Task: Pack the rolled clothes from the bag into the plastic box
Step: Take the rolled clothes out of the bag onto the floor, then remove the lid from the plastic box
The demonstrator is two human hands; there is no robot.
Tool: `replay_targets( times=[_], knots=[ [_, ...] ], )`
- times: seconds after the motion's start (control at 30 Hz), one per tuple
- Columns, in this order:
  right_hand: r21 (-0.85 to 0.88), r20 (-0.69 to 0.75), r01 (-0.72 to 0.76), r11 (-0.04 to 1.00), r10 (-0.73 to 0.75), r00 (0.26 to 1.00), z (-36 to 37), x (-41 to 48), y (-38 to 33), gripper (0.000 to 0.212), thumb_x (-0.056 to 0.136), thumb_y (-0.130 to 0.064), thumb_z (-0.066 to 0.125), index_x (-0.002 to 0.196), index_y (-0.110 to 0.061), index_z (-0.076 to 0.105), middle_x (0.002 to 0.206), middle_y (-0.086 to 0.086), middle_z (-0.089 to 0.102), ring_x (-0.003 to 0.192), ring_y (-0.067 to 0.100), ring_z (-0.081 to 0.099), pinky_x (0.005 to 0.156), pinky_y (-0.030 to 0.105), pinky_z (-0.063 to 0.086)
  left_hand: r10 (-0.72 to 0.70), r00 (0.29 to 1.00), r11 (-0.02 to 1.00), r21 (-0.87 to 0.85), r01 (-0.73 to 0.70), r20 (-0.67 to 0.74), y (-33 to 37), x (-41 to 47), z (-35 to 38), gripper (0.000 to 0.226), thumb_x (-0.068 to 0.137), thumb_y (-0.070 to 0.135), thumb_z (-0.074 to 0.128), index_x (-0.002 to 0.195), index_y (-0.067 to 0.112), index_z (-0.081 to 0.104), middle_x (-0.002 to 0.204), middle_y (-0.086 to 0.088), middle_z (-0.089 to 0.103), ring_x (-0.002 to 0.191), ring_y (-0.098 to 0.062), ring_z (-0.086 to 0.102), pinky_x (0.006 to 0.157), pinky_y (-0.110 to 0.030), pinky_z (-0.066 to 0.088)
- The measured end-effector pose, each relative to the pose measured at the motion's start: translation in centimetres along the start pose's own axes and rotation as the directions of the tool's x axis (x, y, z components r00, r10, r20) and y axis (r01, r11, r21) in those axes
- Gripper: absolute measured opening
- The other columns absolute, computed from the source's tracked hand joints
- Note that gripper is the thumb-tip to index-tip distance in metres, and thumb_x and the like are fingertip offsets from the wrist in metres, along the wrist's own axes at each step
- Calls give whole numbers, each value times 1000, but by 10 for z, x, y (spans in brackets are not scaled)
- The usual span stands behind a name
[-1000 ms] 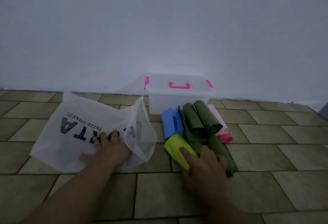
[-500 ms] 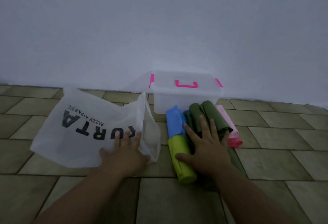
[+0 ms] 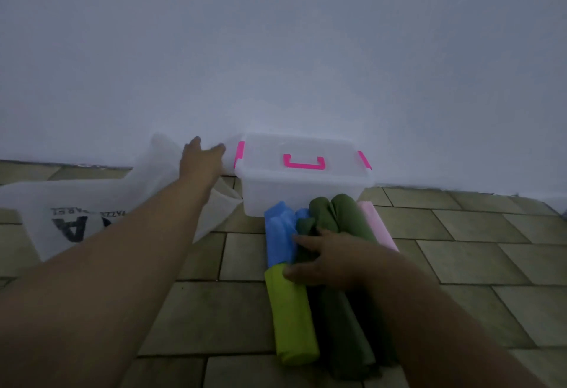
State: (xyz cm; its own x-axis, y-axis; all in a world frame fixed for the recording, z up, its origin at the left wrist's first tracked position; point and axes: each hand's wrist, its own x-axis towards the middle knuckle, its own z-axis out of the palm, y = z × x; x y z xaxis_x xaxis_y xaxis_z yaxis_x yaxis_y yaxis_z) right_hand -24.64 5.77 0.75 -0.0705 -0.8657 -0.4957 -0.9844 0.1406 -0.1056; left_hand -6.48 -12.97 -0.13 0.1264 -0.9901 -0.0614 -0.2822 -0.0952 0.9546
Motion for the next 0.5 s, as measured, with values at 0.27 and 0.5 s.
replay_targets(
  times=[0.27,0.5],
  knots=[
    [353,-456,-84,932,249,855,-119,59,74,35,92,-34,54,116,-10,59,118,9,63,102,27,61,78,33,46,-87,990,994,72,79,108,6,7,31,68,94,47,44,150,16,19,153,-9,27,135,-27,32,101,-33,30],
    [688,-509,-11,725,494,705,-94,144,110,25,93,-17,47,112,0,44,97,11,52,83,26,49,73,32,34,-16,998,979,204,4,56,3,17,57,43,96,31,43,133,8,44,124,-17,54,108,-34,51,88,-36,41]
  ],
)
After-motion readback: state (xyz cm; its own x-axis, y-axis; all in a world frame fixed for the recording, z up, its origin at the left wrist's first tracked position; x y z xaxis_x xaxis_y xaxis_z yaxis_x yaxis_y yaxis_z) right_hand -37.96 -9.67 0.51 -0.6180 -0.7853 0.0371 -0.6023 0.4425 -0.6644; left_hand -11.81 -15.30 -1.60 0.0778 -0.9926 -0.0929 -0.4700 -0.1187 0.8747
